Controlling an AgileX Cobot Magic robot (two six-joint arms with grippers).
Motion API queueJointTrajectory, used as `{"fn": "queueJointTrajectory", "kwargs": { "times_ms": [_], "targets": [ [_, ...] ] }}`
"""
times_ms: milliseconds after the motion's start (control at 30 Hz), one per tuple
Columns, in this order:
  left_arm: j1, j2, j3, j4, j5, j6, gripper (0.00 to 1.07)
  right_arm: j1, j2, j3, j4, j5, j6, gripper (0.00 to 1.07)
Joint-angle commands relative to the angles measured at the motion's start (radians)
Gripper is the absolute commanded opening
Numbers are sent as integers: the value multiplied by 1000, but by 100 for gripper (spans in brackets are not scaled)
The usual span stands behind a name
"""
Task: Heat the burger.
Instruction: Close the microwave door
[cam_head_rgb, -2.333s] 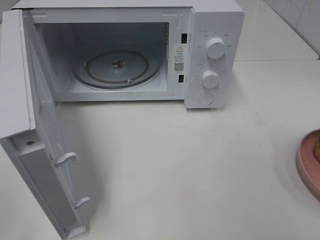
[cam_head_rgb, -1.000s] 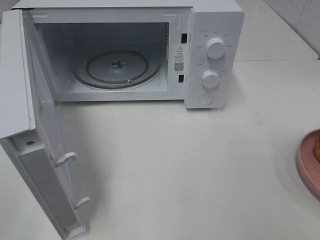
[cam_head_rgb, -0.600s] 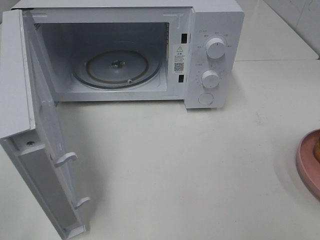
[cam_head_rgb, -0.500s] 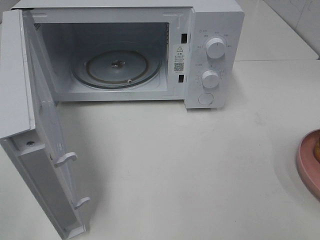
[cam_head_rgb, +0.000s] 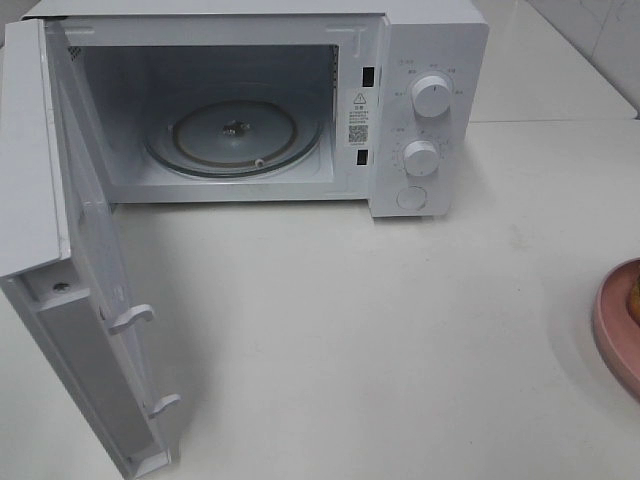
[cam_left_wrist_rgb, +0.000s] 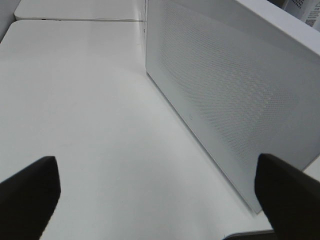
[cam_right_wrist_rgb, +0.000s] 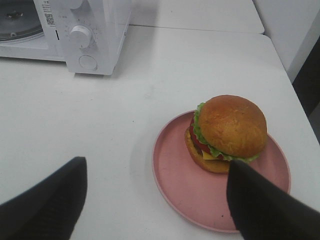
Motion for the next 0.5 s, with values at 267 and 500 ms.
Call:
{"fn": "queueJointTrajectory", "kwargs": {
  "times_ms": [267, 500],
  "targets": [
    [3, 9, 1, 0, -13, -9, 98, -7, -27, 6, -5, -4, 1, 76],
    [3, 105, -35, 2, -81, -33, 92, -7, -27, 6, -5, -4, 1, 76]
  ]
}}
